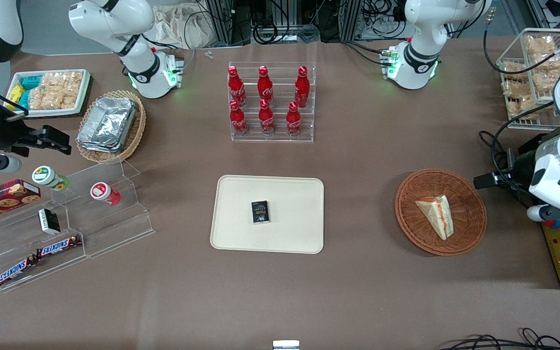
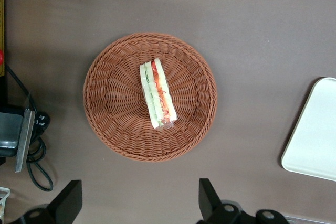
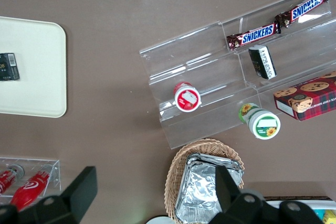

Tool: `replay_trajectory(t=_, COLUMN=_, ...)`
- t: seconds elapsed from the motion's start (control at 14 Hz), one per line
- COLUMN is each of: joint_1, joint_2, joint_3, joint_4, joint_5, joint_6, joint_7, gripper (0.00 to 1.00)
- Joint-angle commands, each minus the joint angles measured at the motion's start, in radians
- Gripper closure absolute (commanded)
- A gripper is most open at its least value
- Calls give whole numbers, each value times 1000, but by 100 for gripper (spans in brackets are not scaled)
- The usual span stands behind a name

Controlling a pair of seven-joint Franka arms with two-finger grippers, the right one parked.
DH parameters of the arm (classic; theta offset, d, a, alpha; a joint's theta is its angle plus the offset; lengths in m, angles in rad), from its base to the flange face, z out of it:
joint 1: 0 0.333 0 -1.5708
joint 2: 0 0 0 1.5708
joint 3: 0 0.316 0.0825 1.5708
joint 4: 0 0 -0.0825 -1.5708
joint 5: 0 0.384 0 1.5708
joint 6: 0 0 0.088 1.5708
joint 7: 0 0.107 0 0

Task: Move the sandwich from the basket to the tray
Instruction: 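Move the left gripper down over the wrapped sandwich in the wicker basket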

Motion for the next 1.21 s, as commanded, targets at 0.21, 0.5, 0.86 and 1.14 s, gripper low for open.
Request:
replay_trajectory(t=0.21, joint_1=14, joint_2=45, joint_3=-16, joint_4=38, joint_5=18, joint_6=-37, joint_7=-16, gripper=0)
replay_trajectory(t=0.5, joint_1=11, joint_2=122, joint_3=-18, joint_4=9, joint_5=23, joint_6=27, joint_7=-278, gripper=0)
replay_trajectory(t=0.86, joint_1=-5, joint_2=125, joint_3=-21, joint_4=-241, joint_5=28, joint_6=405, joint_7=-415, gripper=0)
replay_trajectory(t=1.14, joint_1=-9, joint_2=160, joint_3=-21, joint_4=-352, joint_5=89, joint_6=561, joint_7=-483, gripper=0)
